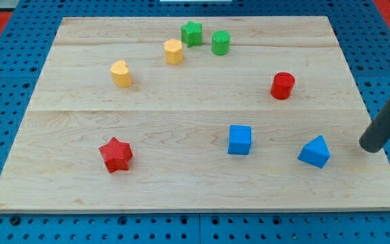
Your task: Push blue triangle closer to the blue cube
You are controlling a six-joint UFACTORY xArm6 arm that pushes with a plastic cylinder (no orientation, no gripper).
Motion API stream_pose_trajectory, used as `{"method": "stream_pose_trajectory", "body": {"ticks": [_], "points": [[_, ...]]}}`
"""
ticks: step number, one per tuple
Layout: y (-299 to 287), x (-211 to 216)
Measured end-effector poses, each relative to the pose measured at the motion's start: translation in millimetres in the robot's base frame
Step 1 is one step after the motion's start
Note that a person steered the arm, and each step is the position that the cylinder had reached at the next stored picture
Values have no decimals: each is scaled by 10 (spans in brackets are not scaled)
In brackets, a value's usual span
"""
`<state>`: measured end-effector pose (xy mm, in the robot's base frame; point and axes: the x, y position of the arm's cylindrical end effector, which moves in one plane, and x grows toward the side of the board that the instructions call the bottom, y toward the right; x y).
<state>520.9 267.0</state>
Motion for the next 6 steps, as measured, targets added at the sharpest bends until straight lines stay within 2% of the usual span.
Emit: {"method": "stream_pose_trajectory", "body": {"ticks": [2, 3, 4, 5, 6], "points": [[100, 415], [-65, 396], [-507, 374], [-937, 76], [-1197, -470]]}}
